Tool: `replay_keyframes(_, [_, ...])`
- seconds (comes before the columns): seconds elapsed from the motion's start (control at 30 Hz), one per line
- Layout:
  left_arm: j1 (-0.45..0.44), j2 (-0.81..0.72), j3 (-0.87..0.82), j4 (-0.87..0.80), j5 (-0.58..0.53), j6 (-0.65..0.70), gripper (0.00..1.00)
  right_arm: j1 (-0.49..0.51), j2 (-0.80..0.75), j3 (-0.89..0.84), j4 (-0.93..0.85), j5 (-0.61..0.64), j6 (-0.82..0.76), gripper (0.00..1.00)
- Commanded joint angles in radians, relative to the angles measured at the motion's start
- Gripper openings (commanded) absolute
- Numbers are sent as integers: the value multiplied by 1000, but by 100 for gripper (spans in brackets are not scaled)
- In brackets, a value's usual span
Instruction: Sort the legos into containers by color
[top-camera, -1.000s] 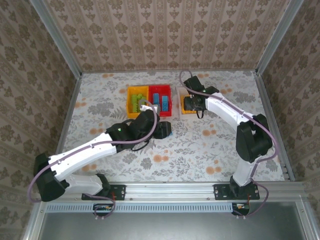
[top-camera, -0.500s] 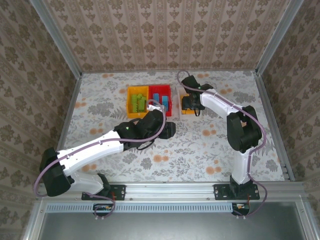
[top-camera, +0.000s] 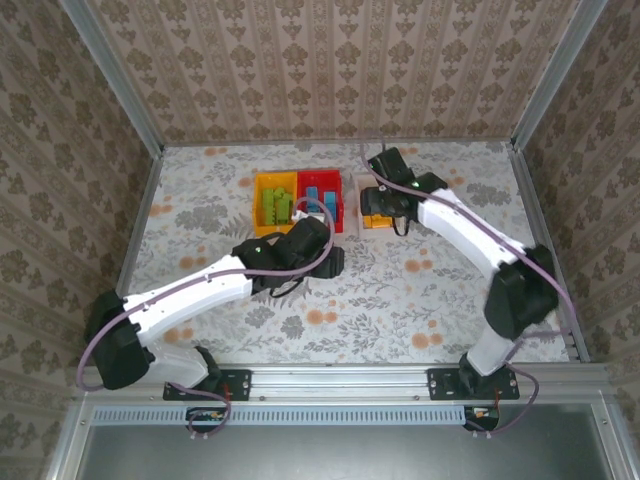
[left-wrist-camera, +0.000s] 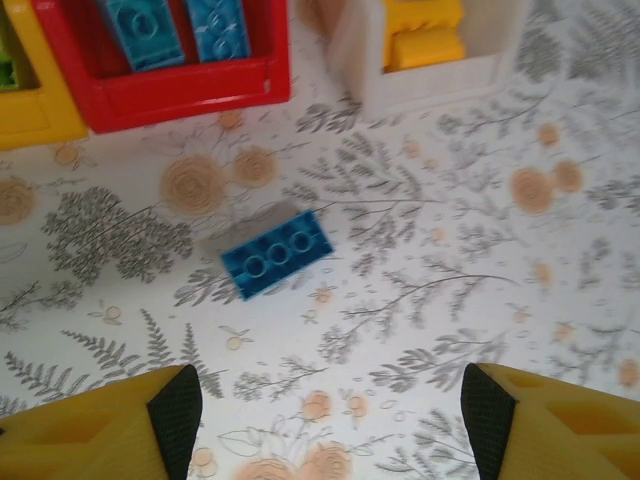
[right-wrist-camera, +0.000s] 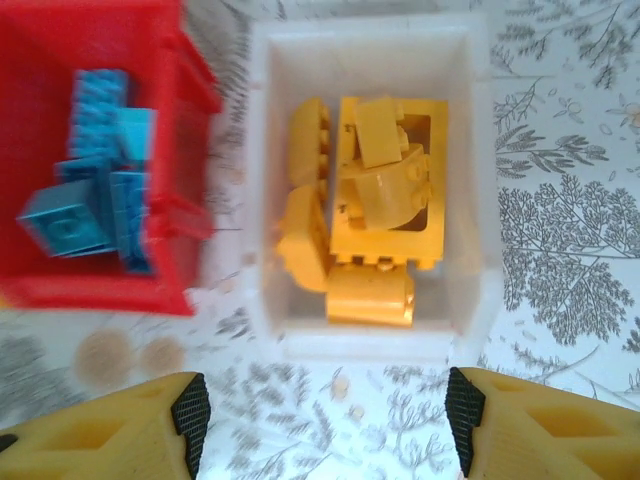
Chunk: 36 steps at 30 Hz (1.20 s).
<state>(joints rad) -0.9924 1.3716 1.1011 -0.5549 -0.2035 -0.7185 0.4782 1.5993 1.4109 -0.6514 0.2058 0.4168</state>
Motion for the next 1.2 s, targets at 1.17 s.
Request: replay_keyframes(1.17, [130, 543, 314, -186, 256, 1064, 78, 65, -978, -664, 100, -388, 324, 79])
